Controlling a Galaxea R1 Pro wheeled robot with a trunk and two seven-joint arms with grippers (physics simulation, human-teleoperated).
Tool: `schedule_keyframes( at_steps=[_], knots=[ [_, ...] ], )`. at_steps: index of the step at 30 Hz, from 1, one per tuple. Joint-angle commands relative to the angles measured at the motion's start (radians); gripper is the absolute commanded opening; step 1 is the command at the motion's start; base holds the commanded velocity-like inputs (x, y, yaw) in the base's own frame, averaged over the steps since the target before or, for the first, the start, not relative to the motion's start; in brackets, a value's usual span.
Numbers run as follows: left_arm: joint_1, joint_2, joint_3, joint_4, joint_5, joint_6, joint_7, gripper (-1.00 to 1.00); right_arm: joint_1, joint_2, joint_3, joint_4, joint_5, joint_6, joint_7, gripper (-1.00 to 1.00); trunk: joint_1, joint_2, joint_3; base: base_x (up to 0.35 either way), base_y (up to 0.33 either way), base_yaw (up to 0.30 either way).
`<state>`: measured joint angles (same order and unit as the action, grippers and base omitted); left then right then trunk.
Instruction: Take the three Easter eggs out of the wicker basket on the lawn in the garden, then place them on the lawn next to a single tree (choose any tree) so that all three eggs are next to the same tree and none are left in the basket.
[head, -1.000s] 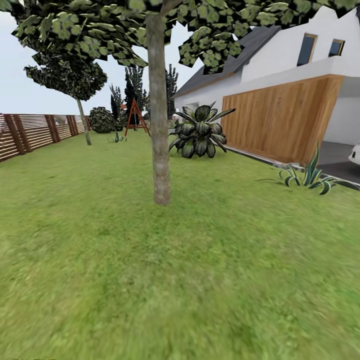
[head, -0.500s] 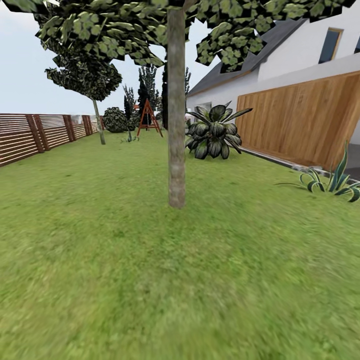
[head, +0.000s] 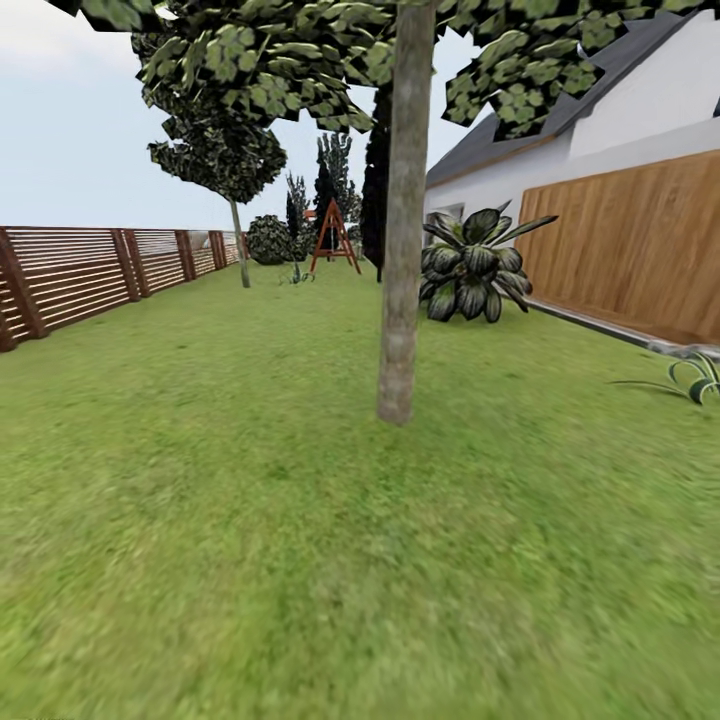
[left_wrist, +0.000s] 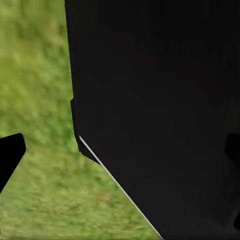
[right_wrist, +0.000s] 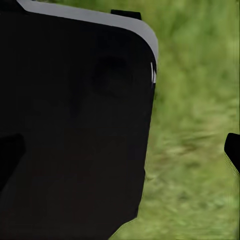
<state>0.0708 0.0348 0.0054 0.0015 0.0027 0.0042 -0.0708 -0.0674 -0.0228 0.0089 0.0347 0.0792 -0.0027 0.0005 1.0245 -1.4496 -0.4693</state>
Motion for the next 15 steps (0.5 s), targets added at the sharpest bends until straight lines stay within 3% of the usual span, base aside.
schedule_keyframes(
  at_steps=[1,15],
  knots=[
    [0.0,0.0,0.001,0.0,0.0,0.0,-0.004,1.0,-0.001,-0.001,0.0,0.002,0.008,0.0,0.0,1.0,0.001,0.0,-0.001,0.263,0.227,0.099],
    [0.0,0.0,0.001,-0.001,0.0,0.0,-0.004,1.0,-0.001,-0.002,-0.002,0.002,0.006,0.002,0.002,1.0,0.001,0.0,-0.001,0.263,0.227,0.01]
  ],
)
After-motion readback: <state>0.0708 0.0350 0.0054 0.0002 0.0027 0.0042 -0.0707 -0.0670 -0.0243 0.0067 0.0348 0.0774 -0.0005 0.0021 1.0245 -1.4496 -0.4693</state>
